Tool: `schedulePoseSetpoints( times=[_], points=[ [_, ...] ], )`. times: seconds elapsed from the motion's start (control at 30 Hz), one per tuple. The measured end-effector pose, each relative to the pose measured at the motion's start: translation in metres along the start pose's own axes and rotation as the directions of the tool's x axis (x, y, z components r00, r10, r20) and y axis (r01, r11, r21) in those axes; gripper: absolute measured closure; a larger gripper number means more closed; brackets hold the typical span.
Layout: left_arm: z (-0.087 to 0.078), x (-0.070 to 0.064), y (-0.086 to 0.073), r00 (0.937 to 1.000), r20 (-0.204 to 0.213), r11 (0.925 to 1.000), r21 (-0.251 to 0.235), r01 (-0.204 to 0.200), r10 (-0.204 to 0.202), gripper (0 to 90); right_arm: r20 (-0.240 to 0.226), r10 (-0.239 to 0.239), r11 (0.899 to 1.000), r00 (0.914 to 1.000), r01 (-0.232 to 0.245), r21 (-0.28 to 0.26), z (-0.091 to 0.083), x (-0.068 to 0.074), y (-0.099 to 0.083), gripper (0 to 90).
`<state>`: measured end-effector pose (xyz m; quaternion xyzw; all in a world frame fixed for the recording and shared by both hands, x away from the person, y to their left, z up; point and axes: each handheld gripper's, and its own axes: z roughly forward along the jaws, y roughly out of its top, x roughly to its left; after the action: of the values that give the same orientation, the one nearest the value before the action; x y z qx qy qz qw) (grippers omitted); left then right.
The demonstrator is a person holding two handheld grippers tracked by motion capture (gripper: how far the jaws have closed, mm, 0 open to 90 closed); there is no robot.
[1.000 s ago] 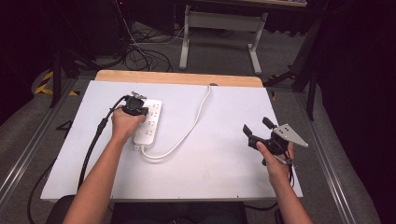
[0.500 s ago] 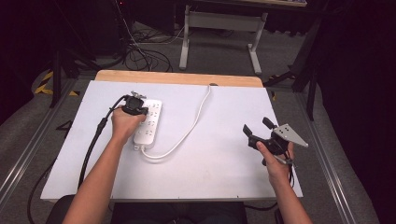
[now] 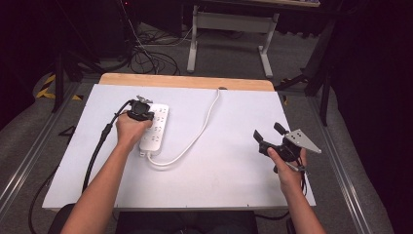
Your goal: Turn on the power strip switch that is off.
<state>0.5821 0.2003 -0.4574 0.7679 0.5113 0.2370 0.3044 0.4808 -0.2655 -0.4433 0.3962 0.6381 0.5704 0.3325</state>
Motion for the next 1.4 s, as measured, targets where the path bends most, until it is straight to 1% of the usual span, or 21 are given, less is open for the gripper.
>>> schedulePoseSetpoints(
  times=[0.13, 0.2, 0.4, 0.5, 0.53, 0.57, 0.6, 0.63, 0.7, 0.73, 0.77, 0.83, 0.87, 0.9, 0.93, 1.03, 1.07, 1.1, 1.13, 1.2, 1.4],
  points=[
    [0.0, -0.002, -0.006, 0.9997, -0.013, 0.9989, -0.042, 0.022, -0.023, 90.0, 0.002, 0.002, 1.0, 1.0, -0.002, -0.001, -0.001, 0.0, 0.0, 13.0],
    [-0.001, -0.002, -0.009, 0.9988, -0.007, 0.9965, -0.069, 0.048, -0.048, 90.0, 0.005, 0.002, 1.0, 1.0, -0.002, 0.0, -0.001, -0.001, 0.0, 12.9],
    [-0.007, -0.003, -0.016, 0.9972, 0.003, 0.991, -0.112, 0.074, -0.074, 89.1, 0.003, 0.003, 1.0, 1.0, -0.003, -0.002, -0.001, 0.0, 0.001, 13.0],
    [-0.018, -0.002, -0.022, 0.9919, 0.028, 0.9738, -0.188, 0.127, -0.124, 89.1, 0.005, 0.005, 1.0, 1.0, -0.005, 0.001, 0.0, -0.001, 0.0, 13.0],
    [-0.018, -0.002, -0.022, 0.9919, 0.028, 0.9738, -0.188, 0.127, -0.124, 89.2, 0.004, 0.006, 1.0, 1.0, -0.006, 0.0, 0.0, -0.001, 0.0, 13.0],
    [-0.026, 0.001, -0.025, 0.9879, 0.036, 0.961, -0.229, 0.155, -0.151, 89.2, 0.003, 0.006, 1.0, 1.0, -0.006, -0.001, 0.0, -0.001, 0.0, 13.0],
    [-0.031, 0.003, -0.026, 0.9862, 0.038, 0.9539, -0.25, 0.165, -0.161, 89.3, 0.002, 0.004, 1.0, 1.0, -0.004, -0.001, 0.0, 0.0, 0.0, 13.0],
    [-0.031, 0.003, -0.026, 0.9862, 0.038, 0.9539, -0.25, 0.165, -0.161, 89.3, 0.002, 0.001, 1.0, 1.0, -0.001, -0.001, 0.0, 0.0, 0.001, 13.1],
    [-0.046, 0.007, -0.03, 0.9863, 0.035, 0.9389, -0.302, 0.164, -0.161, 89.4, 0.001, 0.0, 1.0, 1.0, 0.0, -0.003, -0.001, 0.001, 0.001, 13.1],
    [-0.046, 0.007, -0.03, 0.9863, 0.035, 0.9389, -0.302, 0.164, -0.161, 89.4, 0.0, 0.005, 1.0, 1.0, -0.005, -0.005, -0.001, 0.001, 0.001, 13.1],
    [-0.056, 0.01, -0.034, 0.9856, 0.038, 0.9273, -0.335, 0.168, -0.165, 89.4, 0.001, 0.006, 1.0, 1.0, -0.006, -0.005, -0.001, 0.001, 0.001, 13.1],
    [-0.067, 0.013, -0.039, 0.984, 0.041, 0.9153, -0.362, 0.176, -0.173, 89.4, 0.004, 0.002, 1.0, 1.0, -0.002, -0.001, -0.001, 0.001, 0.001, 13.1],
    [-0.072, 0.014, -0.041, 0.984, 0.04, 0.91, -0.375, 0.176, -0.174, 89.4, 0.005, 0.001, 1.0, 1.0, -0.001, 0.0, -0.001, 0.001, 0.001, 13.1],
    [-0.072, 0.014, -0.041, 0.984, 0.04, 0.91, -0.375, 0.176, -0.174, 89.4, 0.006, 0.003, 1.0, 1.0, -0.003, 0.0, -0.001, 0.001, 0.001, 13.1],
    [-0.082, 0.016, -0.047, 0.9838, 0.031, 0.8972, -0.406, 0.174, -0.176, 89.4, 0.007, 0.002, 1.0, 1.0, -0.002, 0.0, 0.0, 0.001, 0.0, 13.1],
    [-0.091, 0.016, -0.055, 0.9851, 0.03, 0.8912, -0.422, 0.166, -0.169, 89.2, 0.006, 0.002, 1.0, 1.0, -0.002, 0.004, 0.0, 0.002, 0.0, 13.1],
    [-0.101, 0.016, -0.062, 0.9849, 0.033, 0.8802, -0.444, 0.167, -0.17, 89.2, 0.005, 0.001, 1.0, 1.0, -0.001, 0.004, 0.0, 0.002, 0.0, 13.1],
    [-0.101, 0.016, -0.062, 0.9849, 0.033, 0.8802, -0.444, 0.167, -0.17, 89.0, 0.004, 0.002, 1.0, 1.0, -0.002, 0.005, 0.0, 0.002, 0.0, 13.1],
    [-0.112, 0.017, -0.065, 0.9845, 0.031, 0.8648, -0.474, 0.167, -0.172, 88.8, 0.003, -0.002, 1.0, 1.0, 0.002, 0.007, 0.001, 0.002, 0.0, 13.1],
    [-0.121, 0.017, -0.067, 0.9853, 0.026, 0.8507, -0.501, 0.159, -0.169, 88.3, 0.001, -0.005, 1.0, 1.0, 0.005, 0.009, 0.001, 0.003, -0.001, 13.1],
    [-0.136, 0.015, -0.071, 0.991, -0.023, 0.837, -0.538, 0.099, -0.132, 87.2, 0.002, -0.008, 1.0, 1.0, 0.008, 0.013, 0.002, 0.003, -0.001, 13.1]
  ],
)
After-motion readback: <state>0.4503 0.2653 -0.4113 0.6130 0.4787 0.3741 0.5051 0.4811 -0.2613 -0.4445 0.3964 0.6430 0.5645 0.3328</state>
